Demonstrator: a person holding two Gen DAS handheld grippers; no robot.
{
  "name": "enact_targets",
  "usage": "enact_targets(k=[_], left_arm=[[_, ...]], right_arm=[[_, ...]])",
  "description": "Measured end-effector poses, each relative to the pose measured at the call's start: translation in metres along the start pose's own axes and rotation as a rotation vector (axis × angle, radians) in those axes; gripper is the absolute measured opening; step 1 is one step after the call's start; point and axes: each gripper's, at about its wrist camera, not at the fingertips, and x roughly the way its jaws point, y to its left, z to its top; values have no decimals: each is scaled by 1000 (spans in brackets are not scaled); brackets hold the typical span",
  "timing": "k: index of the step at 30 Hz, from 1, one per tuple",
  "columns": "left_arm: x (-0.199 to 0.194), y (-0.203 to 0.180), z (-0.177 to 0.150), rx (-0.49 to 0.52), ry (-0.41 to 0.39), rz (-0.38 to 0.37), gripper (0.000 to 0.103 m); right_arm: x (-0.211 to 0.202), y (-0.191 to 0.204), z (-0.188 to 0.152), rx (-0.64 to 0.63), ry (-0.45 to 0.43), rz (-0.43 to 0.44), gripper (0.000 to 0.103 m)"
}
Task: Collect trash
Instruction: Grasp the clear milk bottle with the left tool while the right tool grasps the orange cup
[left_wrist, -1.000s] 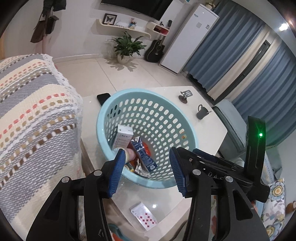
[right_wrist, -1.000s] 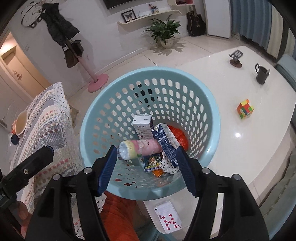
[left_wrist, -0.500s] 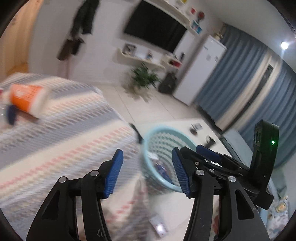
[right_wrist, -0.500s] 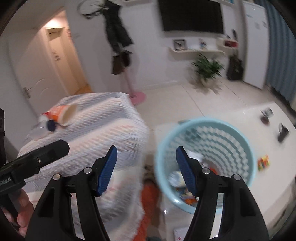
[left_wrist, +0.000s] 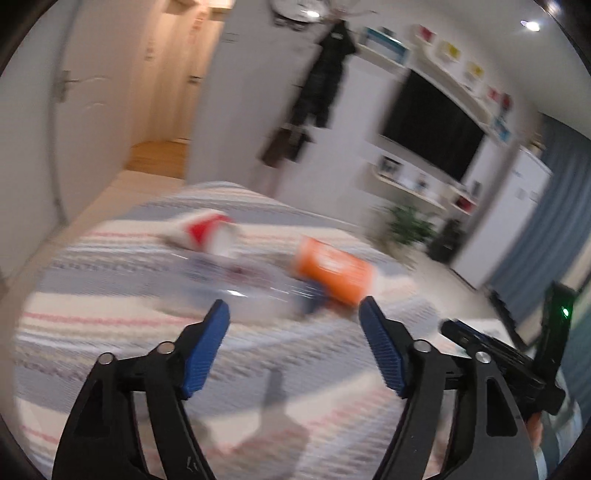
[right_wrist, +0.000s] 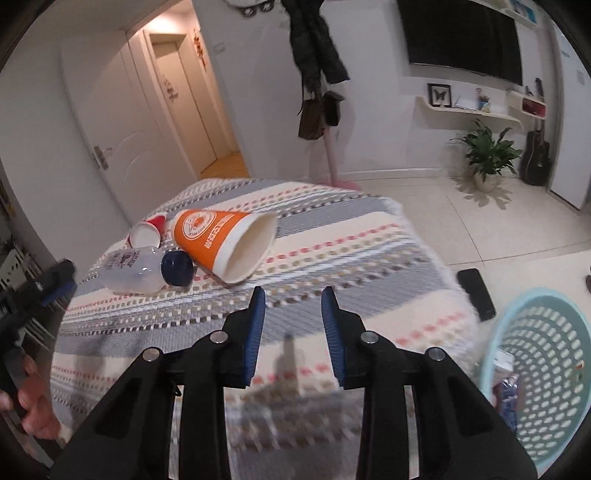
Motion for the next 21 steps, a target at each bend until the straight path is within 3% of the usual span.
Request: enact_targets(k=[4,11,13,18,21], left_arm=[[15,45,16,-48,26,58,76],[44,76,19,-104,46,108,76],[56,81,17,-130,91,65,74],[54,78,3,-142,121,-80,57],[42,70,-10,-150,139,-166,56]], right_arm=[[24,19,-6,-54,17,-7,29],[33,24,-10,-77,23,-33,29],[35,22,-10,-65,25,-27,29],[36,25,-10,-91,29,-28,29],[35,27,-11,-107,24,-28,29]])
